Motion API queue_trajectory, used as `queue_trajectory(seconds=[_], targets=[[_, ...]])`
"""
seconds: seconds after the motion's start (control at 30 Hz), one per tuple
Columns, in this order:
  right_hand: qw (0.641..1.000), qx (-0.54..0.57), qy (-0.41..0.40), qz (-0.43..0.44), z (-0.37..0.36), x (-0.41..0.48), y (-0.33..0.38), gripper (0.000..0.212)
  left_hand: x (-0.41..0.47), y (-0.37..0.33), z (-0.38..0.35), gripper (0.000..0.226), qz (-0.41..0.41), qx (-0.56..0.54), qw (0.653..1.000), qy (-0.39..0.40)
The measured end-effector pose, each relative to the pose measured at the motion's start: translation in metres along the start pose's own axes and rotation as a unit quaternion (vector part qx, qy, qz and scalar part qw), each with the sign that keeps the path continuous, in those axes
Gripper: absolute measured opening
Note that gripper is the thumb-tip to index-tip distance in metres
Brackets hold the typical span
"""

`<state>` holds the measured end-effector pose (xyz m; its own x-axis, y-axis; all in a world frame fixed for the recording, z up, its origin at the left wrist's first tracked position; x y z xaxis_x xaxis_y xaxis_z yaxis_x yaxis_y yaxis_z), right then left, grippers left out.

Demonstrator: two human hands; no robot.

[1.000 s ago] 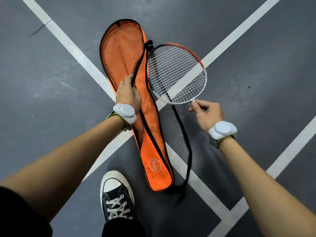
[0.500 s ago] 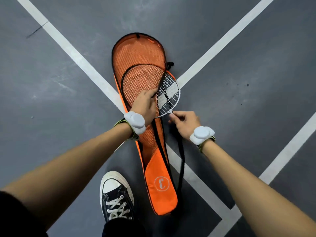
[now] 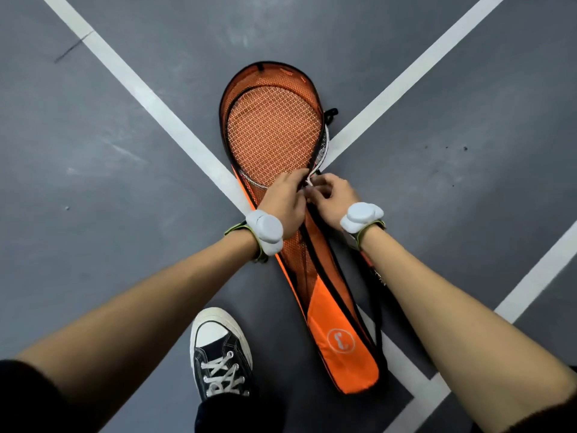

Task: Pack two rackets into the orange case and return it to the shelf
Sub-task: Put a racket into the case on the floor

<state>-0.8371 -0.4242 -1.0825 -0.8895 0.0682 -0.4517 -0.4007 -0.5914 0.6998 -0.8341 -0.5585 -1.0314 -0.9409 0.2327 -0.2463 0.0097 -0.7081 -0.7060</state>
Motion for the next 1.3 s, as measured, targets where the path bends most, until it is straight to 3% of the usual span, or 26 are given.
queue_trajectory(seconds=[0.17,0.5,0.6,0.8,1.03,1.13,1.3], targets=[[1.0,0.004,-0.021,-0.011,0.008,-0.019,-0.004,0.032,0.001,0.004,0.004,0.048,0.011,-0.012,0.999,-0.032],[0.979,-0.123,0.002,-0.164,0.027,-0.071,-0.059,0.013,0.007,-0.003,0.007,0.047,0.015,-0.013,0.999,-0.049],[0.981,-0.114,-0.006,-0.154,0.028,-0.072,-0.057,0.012,0.008,-0.005,0.006,0.047,0.011,-0.007,0.999,-0.037],[0.997,0.022,-0.02,-0.071,0.018,-0.063,-0.023,0.005,0.006,-0.016,-0.005,0.048,-0.032,0.013,0.999,-0.004],[0.998,0.025,0.005,-0.063,0.002,-0.059,-0.021,0.019,0.008,-0.007,0.001,0.062,0.022,0.008,0.999,-0.023],[0.997,0.048,-0.005,-0.06,0.003,-0.066,-0.025,0.03,-0.006,-0.003,-0.015,0.076,0.09,-0.002,0.996,-0.013],[0.991,0.033,-0.073,-0.106,0.016,-0.086,-0.042,0.024,-0.04,0.005,-0.044,0.062,0.156,0.066,0.986,-0.013]])
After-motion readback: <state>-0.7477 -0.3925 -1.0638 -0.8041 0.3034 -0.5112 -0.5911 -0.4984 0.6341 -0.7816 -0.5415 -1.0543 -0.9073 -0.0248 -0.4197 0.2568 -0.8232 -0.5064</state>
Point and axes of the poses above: each hand's wrist, its own x-axis towards the middle knuckle, its own z-axis out of the back of the hand, y = z × x, the point moved 2 cm from there along x, towards the middle knuckle, and after that the axes turned 6 degrees about -x, right-handed, at the moved point
